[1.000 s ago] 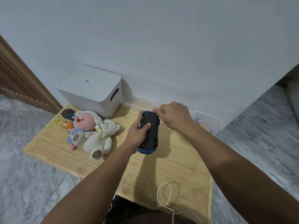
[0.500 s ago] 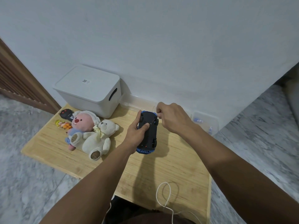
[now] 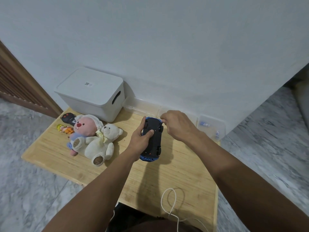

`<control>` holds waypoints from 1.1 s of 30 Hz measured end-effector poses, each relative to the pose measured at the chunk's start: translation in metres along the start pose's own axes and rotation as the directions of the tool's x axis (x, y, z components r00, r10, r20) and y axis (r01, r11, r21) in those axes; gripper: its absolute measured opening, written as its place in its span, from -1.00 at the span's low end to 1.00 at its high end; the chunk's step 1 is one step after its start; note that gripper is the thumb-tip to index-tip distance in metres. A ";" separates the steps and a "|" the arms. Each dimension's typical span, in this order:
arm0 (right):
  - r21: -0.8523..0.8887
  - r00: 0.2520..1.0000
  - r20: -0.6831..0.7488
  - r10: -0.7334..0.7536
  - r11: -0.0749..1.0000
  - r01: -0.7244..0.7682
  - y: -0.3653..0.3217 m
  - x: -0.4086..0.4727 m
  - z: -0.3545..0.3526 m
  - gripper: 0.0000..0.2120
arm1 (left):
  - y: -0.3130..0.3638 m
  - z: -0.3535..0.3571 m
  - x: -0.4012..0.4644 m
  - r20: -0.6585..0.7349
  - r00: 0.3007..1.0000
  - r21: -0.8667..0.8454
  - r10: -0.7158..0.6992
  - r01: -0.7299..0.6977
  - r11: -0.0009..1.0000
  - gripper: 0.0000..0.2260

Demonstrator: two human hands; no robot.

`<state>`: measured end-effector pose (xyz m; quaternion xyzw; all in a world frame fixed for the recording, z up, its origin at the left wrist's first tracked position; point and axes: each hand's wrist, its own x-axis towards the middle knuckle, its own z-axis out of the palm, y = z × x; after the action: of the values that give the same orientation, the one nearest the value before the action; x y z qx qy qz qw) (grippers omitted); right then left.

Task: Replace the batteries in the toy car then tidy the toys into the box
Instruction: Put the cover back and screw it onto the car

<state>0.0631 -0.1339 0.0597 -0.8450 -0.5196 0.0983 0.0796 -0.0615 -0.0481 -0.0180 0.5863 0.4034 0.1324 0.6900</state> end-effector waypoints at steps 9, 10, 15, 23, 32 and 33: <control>-0.085 0.999 -0.042 0.031 0.996 -0.035 -0.004 -0.003 -0.001 -0.73 | 0.001 0.001 -0.001 0.015 1.000 0.007 0.014 -0.014 1.000 -0.45; -0.122 0.998 -0.046 0.036 0.992 -0.042 -0.004 -0.002 -0.001 -0.67 | 0.002 0.001 -0.001 0.018 1.000 0.009 0.015 -0.015 1.000 -0.45; -0.141 0.996 -0.060 0.061 0.988 -0.069 0.000 0.003 0.003 -0.57 | -0.001 -0.001 -0.001 0.024 1.000 0.011 0.010 -0.010 1.000 -0.44; 0.134 0.995 -0.098 -0.015 0.991 0.028 0.009 0.002 0.008 -0.89 | -0.004 -0.004 0.000 0.026 1.000 0.019 0.002 -0.003 1.000 -0.43; -0.091 0.993 -0.115 0.020 0.995 -0.031 0.004 -0.002 0.007 -0.61 | -0.002 -0.004 -0.002 0.046 0.999 0.022 -0.008 0.007 1.000 -0.45; -0.063 0.992 -0.123 0.019 0.998 -0.027 0.003 -0.002 0.006 -0.61 | -0.001 -0.004 -0.002 0.045 0.999 0.021 -0.007 0.006 1.000 -0.45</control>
<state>0.0637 -0.1367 0.0528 -0.8576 -0.5067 0.0305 0.0829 -0.0658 -0.0473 -0.0180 0.5950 0.3908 0.1126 0.6933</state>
